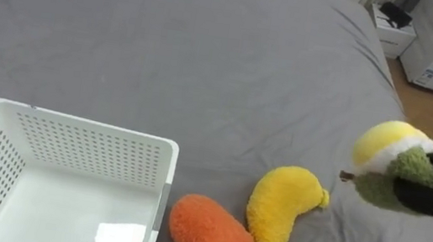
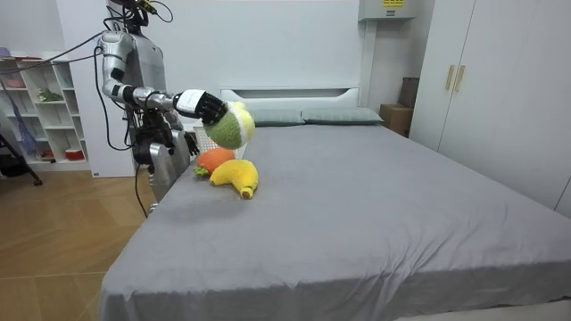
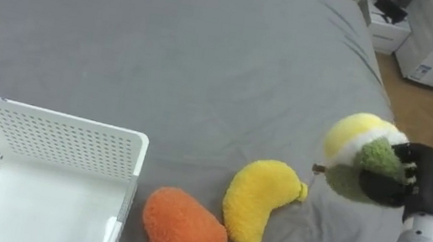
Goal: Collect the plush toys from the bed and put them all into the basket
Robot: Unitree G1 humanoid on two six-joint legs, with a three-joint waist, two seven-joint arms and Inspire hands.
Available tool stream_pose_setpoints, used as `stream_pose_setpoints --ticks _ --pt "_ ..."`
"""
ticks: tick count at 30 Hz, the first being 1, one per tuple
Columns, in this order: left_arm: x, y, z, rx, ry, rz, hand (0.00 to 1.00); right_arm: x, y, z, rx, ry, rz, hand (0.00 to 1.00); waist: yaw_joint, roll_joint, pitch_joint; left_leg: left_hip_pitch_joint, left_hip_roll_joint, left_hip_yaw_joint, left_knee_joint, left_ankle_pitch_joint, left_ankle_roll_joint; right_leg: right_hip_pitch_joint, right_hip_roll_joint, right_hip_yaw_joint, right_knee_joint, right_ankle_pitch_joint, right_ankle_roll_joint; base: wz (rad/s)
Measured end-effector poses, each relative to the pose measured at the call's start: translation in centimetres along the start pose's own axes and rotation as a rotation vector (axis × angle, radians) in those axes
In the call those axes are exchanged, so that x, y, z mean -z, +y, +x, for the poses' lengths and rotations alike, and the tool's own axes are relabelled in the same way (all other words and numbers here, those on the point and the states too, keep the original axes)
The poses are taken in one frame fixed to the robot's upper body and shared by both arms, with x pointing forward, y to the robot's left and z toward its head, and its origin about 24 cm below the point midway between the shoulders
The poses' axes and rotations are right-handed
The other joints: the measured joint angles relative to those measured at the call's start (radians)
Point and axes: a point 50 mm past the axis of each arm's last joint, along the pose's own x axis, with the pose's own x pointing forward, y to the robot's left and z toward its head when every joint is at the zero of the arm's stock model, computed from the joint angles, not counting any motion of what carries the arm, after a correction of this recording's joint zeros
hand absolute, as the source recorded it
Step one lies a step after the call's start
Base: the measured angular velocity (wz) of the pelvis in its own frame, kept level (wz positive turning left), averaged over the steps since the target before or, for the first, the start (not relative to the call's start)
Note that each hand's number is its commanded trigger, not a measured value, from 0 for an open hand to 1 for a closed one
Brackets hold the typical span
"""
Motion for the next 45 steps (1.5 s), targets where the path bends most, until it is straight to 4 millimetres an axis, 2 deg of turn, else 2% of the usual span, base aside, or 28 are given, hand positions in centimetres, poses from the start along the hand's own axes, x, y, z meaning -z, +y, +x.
stream_pose_setpoints --ticks 4,6,10,15,19,24,27,29,31,33,37,39,41,45 --pt "-0.2 -0.1 0.0 -0.017 -0.006 0.004 0.00 -2.6 -0.3 0.5 0.001 -0.085 0.028 1.00 0.006 0.001 0.0005 0.000 0.001 0.006 0.000 0.001 -0.002 -0.011 0.000 0.009 0.018 0.000 0.000 -0.06" --pt "-0.3 -0.2 0.0 -0.019 -0.013 0.014 0.00 -5.1 -0.5 0.4 0.005 -0.177 0.048 1.00 0.011 0.002 0.0009 -0.006 0.002 0.009 -0.001 0.001 -0.002 -0.014 0.002 0.017 0.019 0.000 0.000 -0.07" --pt "-0.1 -0.1 -0.1 -0.022 -0.012 0.015 0.00 -8.4 -0.5 0.6 -0.007 -0.298 0.068 1.00 0.022 -0.007 -0.0003 -0.007 0.001 0.009 -0.005 0.001 -0.002 -0.012 0.004 0.017 0.017 0.000 0.000 0.00" --pt "-0.4 -0.4 -0.1 -0.028 -0.034 0.040 0.00 -12.7 -0.1 -0.1 -0.093 -0.467 0.115 1.00 0.052 -0.016 -0.0019 -0.019 -0.001 -0.005 0.002 0.002 -0.001 -0.017 0.002 -0.004 0.013 0.000 0.000 0.08" --pt "-0.6 -0.4 -0.1 -0.027 -0.042 0.041 0.00 -14.9 0.3 -0.3 -0.138 -0.551 0.121 1.00 0.083 -0.015 -0.0013 -0.023 -0.002 -0.016 0.003 0.002 -0.001 -0.014 0.001 -0.017 0.011 0.000 0.000 0.10" --pt "-0.9 -1.1 -0.3 -0.009 -0.060 0.081 0.00 -18.2 2.2 -1.9 -0.264 -0.696 0.037 1.00 0.117 -0.008 0.0027 -0.047 -0.006 -0.053 0.015 0.002 -0.001 -0.016 -0.009 -0.066 0.011 0.000 0.000 0.19" --pt "-1.4 -1.5 -0.3 0.002 -0.073 0.099 0.00 -19.3 3.3 -2.5 -0.334 -0.739 0.033 1.00 0.152 -0.010 0.0010 -0.059 -0.007 -0.058 0.016 0.005 0.000 -0.026 -0.010 -0.070 0.012 0.000 0.000 0.07" --pt "-1.0 -1.7 -0.4 0.010 -0.056 0.120 0.00 -19.5 4.1 -2.9 -0.380 -0.748 0.027 1.00 0.183 -0.012 0.0000 -0.061 -0.008 -0.062 0.017 0.007 0.000 -0.028 -0.011 -0.074 0.012 0.000 0.000 0.09" --pt "-1.0 -1.9 -0.4 0.015 -0.049 0.137 0.00 -19.8 5.3 -3.5 -0.433 -0.755 0.011 1.00 0.198 -0.015 -0.0019 -0.068 -0.010 -0.069 0.017 0.009 0.001 -0.030 -0.013 -0.082 0.012 0.000 0.000 0.11" --pt "-1.1 -2.0 -0.4 0.024 -0.043 0.153 0.00 -20.2 6.9 -4.4 -0.509 -0.768 -0.018 1.00 0.208 -0.021 -0.0003 -0.078 -0.014 -0.086 0.018 0.013 0.001 -0.033 -0.015 -0.099 0.011 0.000 0.000 0.19" --pt "-2.1 -2.4 -0.4 0.052 -0.064 0.160 0.00 -20.8 8.8 -5.1 -0.606 -0.770 -0.026 1.00 0.250 -0.026 0.0037 -0.080 -0.017 -0.094 0.018 0.015 0.002 -0.032 -0.016 -0.110 0.009 0.000 0.001 0.10" --pt "-2.7 -2.6 -0.4 0.056 -0.078 0.161 0.00 -21.0 10.0 -5.5 -0.663 -0.772 -0.035 1.00 0.269 -0.031 0.0047 -0.079 -0.020 -0.107 0.018 0.018 0.003 -0.028 -0.022 -0.129 0.008 0.000 0.001 0.15" --pt "-3.2 -2.7 -0.4 0.058 -0.090 0.162 0.00 -21.1 10.8 -5.6 -0.697 -0.766 -0.045 1.00 0.280 -0.036 0.0096 -0.082 -0.022 -0.111 0.019 0.021 0.004 -0.026 -0.023 -0.136 0.008 0.000 0.001 0.08" --pt "-3.9 -2.8 -0.4 0.058 -0.103 0.168 0.00 -20.8 12.7 -6.1 -0.773 -0.740 -0.097 1.00 0.299 -0.036 0.0110 -0.090 -0.024 -0.119 0.019 0.022 0.005 -0.031 -0.026 -0.143 0.009 0.000 0.001 0.06"
